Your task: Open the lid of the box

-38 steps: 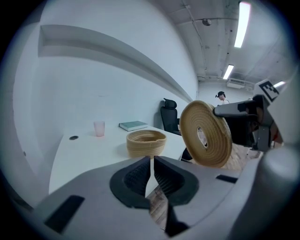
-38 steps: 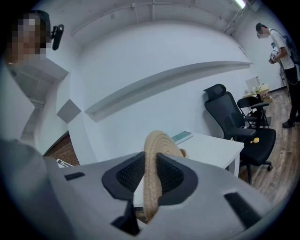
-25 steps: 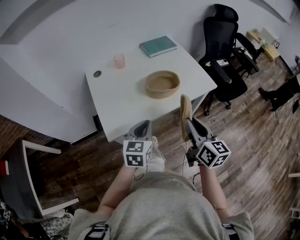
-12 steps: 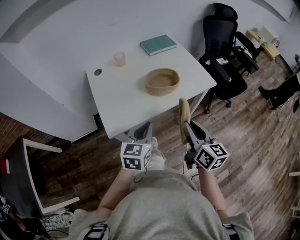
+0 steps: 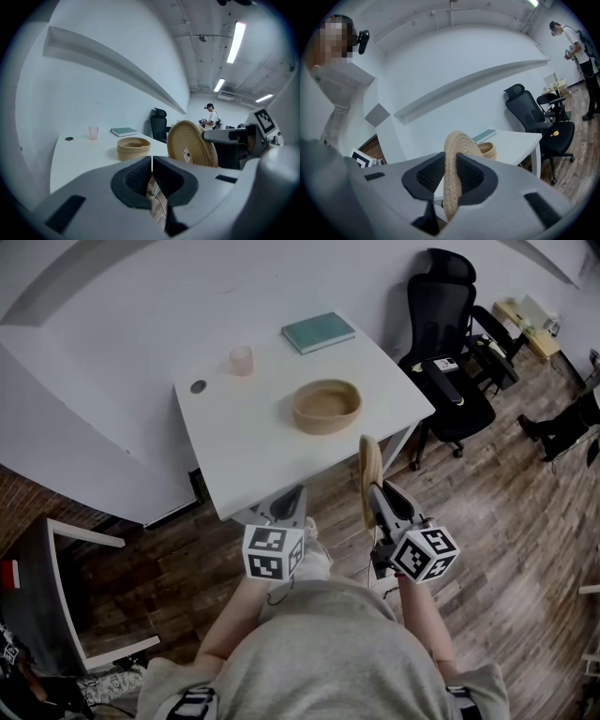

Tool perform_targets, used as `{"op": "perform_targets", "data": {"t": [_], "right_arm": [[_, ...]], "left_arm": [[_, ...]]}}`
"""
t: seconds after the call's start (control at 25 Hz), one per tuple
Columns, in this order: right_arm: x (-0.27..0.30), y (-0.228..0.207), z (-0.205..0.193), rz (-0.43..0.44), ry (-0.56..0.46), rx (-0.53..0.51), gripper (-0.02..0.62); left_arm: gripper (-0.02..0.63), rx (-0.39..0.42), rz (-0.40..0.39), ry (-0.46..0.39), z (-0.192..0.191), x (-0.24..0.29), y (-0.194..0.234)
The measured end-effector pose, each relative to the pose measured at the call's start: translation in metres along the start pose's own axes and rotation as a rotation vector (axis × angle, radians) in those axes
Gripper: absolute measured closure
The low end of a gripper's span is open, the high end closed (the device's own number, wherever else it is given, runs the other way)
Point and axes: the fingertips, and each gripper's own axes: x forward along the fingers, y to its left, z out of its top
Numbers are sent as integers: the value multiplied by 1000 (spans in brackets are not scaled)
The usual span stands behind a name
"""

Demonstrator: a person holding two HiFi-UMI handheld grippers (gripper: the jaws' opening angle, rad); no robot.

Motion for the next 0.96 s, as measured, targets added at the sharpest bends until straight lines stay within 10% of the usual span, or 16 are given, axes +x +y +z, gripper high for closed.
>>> {"op": "perform_targets", "data": {"t": [0.96], "right_arm": [[6, -6, -1, -11, 9, -8, 518]], "left_arm": [[592, -9, -24, 14, 1, 9, 1]]}}
